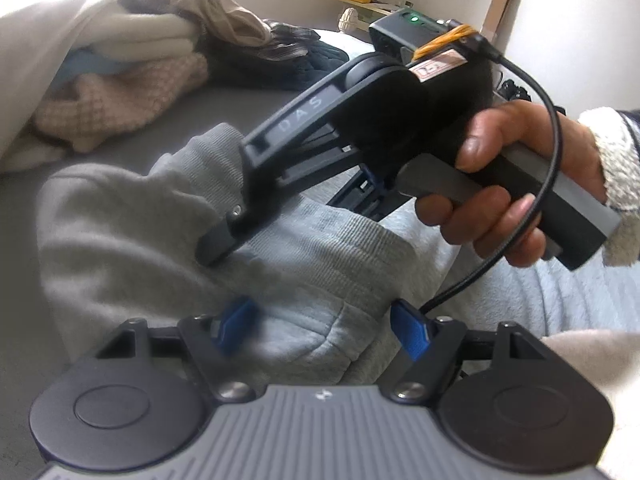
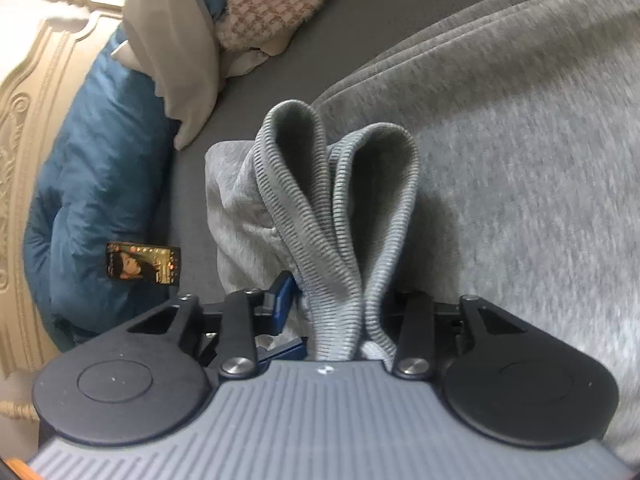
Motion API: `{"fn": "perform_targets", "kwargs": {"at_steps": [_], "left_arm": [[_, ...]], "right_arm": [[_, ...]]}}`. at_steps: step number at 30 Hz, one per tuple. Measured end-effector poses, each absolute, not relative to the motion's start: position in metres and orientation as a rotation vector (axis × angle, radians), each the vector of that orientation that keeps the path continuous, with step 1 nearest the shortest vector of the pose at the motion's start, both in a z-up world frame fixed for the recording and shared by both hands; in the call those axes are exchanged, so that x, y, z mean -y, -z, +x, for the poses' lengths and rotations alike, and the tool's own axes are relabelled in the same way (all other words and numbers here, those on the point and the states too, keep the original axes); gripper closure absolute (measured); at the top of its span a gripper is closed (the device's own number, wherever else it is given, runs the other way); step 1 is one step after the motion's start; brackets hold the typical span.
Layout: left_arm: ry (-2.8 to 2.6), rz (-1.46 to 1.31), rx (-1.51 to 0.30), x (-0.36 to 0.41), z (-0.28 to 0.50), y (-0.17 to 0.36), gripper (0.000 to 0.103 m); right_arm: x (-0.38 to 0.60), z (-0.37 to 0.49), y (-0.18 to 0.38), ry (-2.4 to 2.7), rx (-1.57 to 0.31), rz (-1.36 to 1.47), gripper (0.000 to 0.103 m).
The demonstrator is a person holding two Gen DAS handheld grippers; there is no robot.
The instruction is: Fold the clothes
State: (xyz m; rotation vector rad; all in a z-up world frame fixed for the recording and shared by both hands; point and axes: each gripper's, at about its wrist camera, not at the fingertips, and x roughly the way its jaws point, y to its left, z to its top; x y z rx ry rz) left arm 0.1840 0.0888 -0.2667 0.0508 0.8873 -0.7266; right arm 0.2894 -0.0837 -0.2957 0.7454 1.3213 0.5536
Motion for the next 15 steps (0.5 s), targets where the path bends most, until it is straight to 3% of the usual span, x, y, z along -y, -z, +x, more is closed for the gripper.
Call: {"fn": "perform_targets", "kwargs": {"at_steps": [8,15], "left_arm": [[0.711,-0.002,-0.897,-0.105,0.178,0.264,0.027],[0.629,-0.115,-0.846,-0.147,0.164,0.237,0.027]], "right_arm": [[0.063,0.284,0.276,-0.480,-1.286,0.555,0.078],[0.067,0.277,0.256,-0.463,-1.230,0.576,0.081]]}}
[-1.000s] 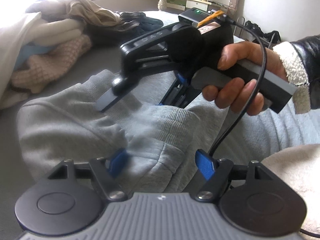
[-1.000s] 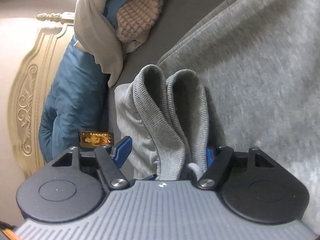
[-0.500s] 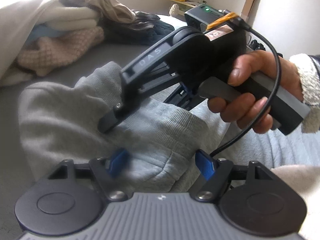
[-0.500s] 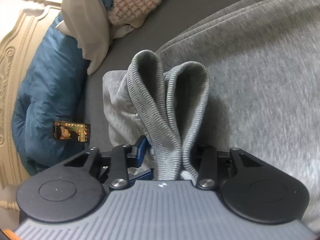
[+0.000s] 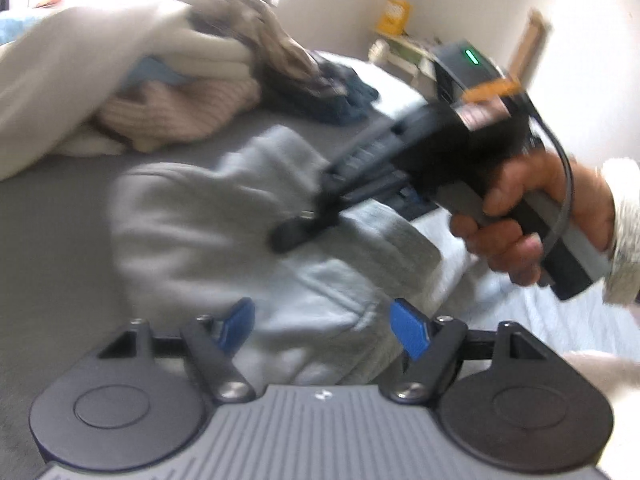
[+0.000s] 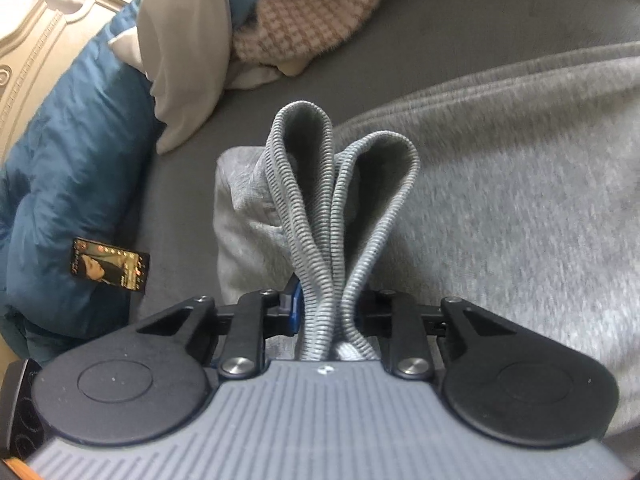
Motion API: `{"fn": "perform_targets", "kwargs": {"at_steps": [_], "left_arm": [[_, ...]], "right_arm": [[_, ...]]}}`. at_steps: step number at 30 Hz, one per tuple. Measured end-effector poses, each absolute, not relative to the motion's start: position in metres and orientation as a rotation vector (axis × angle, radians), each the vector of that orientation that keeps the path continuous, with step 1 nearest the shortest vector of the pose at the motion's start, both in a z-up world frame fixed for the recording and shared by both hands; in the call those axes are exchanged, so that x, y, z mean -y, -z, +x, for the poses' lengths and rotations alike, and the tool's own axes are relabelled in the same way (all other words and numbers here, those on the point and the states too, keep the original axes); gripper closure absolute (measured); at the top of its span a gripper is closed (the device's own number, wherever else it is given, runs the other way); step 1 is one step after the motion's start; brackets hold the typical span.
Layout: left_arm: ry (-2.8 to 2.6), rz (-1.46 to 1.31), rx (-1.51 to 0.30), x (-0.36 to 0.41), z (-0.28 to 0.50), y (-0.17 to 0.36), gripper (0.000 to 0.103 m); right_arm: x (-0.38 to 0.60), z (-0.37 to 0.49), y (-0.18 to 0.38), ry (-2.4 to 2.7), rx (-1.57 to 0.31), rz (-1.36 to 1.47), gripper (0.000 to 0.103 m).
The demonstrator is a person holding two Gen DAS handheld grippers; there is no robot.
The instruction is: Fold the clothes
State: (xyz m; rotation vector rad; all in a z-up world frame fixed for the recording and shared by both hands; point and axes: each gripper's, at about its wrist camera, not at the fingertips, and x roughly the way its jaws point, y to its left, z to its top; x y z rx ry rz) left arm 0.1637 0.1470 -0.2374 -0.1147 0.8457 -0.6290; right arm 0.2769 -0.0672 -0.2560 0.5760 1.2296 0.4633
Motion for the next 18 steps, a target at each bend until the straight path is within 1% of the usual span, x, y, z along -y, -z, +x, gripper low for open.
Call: {"fn": "perform_targets", "kwargs": {"at_steps": [4,6,9,12,18], "left_arm": [[0.542,-0.234,-0.838,-0.166,0.177,0.227,0.027],[0.474,-0.271,-0.866,-0.166,0.190,0.224,0.027],[0.370,-0.295,-0.958,-0.154,0.210,0.223,0.027],[0.344,-0.301,-1.011,-0.139,0.221,0.223,0.027],[0.358,-0.229,-1.114,-0.091,0.237,0.225,0.027]], "right_arm": [[0.079,0.275,0.242,-0.480,-1.202,0.581,0.081],[0.086,0.276,0.234,-0.486,-1.183,0.584,0.081],[0.105,0.274,0.225,-0.496,-1.152,0.614,0.081],[0.127,0.276,0.222,-0.498,-1.138,0.635,0.081],[0.174,0.283,0.218,-0.484,-1.123,0.668,0.082]]}}
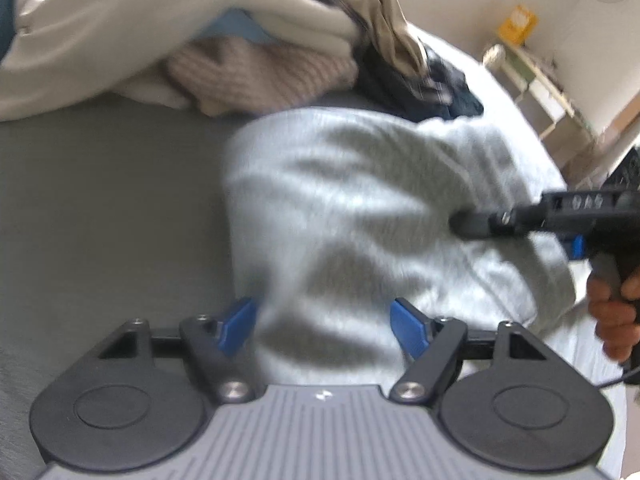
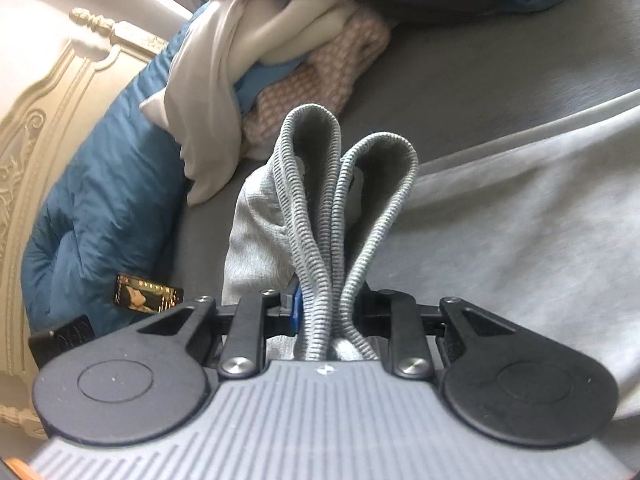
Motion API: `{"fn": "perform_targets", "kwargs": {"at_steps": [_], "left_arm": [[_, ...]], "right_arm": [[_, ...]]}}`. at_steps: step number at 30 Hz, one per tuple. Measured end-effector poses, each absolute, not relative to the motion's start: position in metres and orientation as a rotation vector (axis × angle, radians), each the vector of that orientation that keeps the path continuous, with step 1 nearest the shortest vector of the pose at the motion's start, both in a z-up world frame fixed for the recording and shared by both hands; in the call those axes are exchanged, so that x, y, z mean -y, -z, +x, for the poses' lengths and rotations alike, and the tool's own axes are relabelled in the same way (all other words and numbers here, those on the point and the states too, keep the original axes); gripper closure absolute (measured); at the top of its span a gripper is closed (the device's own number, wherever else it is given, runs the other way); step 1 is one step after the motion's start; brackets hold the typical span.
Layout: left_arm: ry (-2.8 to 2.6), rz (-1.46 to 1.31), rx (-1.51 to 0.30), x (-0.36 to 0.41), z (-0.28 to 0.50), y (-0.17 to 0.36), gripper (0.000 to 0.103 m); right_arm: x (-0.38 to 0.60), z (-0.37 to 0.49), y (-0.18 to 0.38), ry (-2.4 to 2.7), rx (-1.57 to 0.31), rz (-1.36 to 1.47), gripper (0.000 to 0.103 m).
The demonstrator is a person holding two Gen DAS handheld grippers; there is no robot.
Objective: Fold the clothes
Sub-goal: 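Press the held cuffs down onto the folded hoodie with the right gripper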
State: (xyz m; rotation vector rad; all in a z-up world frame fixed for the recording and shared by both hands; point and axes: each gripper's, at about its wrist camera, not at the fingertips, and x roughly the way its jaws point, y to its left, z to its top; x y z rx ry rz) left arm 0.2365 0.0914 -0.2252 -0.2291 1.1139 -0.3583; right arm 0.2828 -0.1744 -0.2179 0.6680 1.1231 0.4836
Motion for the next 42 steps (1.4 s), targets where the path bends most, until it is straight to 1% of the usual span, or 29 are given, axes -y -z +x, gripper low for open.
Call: {"fn": "perform_targets", "kwargs": {"at_steps": [11,16,22,27,32,37,42], "left_arm": [[0.429,-0.050,-1.209,0.025,0.265,0.238,0.027],[0.465,0.006,-1.222,0.073,0.270,0.238,0.027],[0.500,0.054,-1.217,0.119,0.279,0.230,0.027],[0.551,0.028,-1.190,0.138,0.281,0.219,0.027],[0.575,0.009,-1.188,0.135,0.288,0.214,0.027],[0.554,-0.019,-1.226,0.128,0.301,0.226,0.027],[0.566,-0.032,-1.269,0.139,0.313,0.241,0.027]], "right_arm": [[0.287,0.281,0.231,-0.392,-1.092,0.658,0.082],[0.336,0.275,0.243,-0.361,-1.092,0.669,0.083],[0.389,0.272,0.243,-0.322,-1.055,0.682,0.083],[0.445,0.268,0.235,-0.258,-1.035,0.660,0.083],[0.509,0.267,0.220,-0.155,-1.036,0.586,0.084],[0.561,0.269,0.210,-0.074,-1.057,0.499,0.084],[0.596,0.274,0.209,-0.042,-1.075,0.479,0.084]]}}
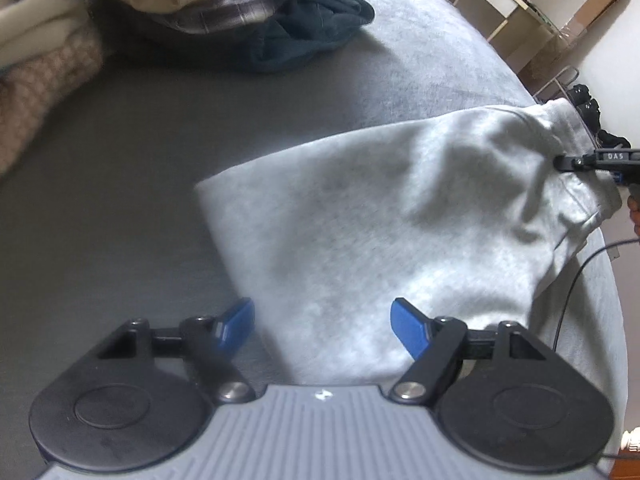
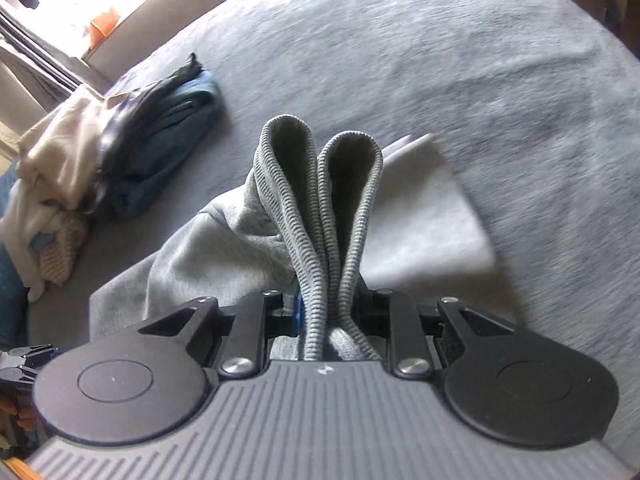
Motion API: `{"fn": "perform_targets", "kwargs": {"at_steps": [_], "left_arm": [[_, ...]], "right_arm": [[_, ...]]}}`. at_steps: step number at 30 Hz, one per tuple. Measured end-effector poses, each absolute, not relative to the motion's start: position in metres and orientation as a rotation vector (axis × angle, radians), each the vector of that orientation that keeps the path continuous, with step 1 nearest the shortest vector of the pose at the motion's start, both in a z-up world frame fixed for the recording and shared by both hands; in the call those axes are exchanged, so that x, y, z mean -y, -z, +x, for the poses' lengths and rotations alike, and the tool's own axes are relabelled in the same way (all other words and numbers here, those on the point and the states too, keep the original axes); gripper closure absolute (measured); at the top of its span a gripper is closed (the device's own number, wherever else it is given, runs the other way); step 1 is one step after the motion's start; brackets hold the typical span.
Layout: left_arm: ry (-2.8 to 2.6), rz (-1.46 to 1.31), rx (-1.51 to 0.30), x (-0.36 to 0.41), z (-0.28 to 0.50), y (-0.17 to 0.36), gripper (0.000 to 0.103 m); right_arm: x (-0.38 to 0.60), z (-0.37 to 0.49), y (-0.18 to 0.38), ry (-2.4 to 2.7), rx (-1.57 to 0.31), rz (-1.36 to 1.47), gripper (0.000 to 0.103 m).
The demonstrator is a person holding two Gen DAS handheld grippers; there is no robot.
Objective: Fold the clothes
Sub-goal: 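Press the held cuffs down onto the folded hoodie with the right gripper, then open the right gripper to release the cuffs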
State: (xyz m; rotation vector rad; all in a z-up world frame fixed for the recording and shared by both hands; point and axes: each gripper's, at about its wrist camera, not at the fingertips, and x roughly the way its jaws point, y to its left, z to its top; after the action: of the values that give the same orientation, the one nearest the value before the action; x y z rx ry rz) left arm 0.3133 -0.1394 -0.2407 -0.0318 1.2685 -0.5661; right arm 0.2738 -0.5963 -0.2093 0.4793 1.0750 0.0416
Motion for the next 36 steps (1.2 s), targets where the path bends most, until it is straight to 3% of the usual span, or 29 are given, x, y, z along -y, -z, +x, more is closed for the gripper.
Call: {"fn": "perform_targets", "kwargs": {"at_steps": [11,16,18,19,23,28,36], "left_arm": [[0.587,-0.046,-1.318,0.161,0.322,0.262,0.027],[0.590,-0.081,-1.326,0.157,0.323,0.267,0.027],[0.594,-0.111,-1.330,0.152,0.325,0.268,0.027],[0.595,-0.133,-1.331,0.149,0.327,0.269,0.027],[0.596,-0.229,-1.328,0.136,0.335,0.273,0.027],[0.576,-0.386,-1.318,0.124,0.347,0.283,0.027],[0.543,-0.628,-1.300,0.102,0.355,0.299,0.029]], "right_arm": [[0.642,0.281,0.243,-0.052,-1.128,0.487,0.082],[0.658,0.272,0.257,-0.020,-1.109,0.541,0.060],[0.668,0.258,0.254,0.044,-1.085,0.567,0.035],[0.673,0.250,0.251,0.085,-1.071,0.573,0.033],[0.703,0.195,0.236,0.322,-0.957,0.730,0.031],[0.686,0.125,0.217,0.223,-0.714,1.045,0.031],[0.538,0.120,0.246,-0.291,-0.781,1.312,0.029]]}}
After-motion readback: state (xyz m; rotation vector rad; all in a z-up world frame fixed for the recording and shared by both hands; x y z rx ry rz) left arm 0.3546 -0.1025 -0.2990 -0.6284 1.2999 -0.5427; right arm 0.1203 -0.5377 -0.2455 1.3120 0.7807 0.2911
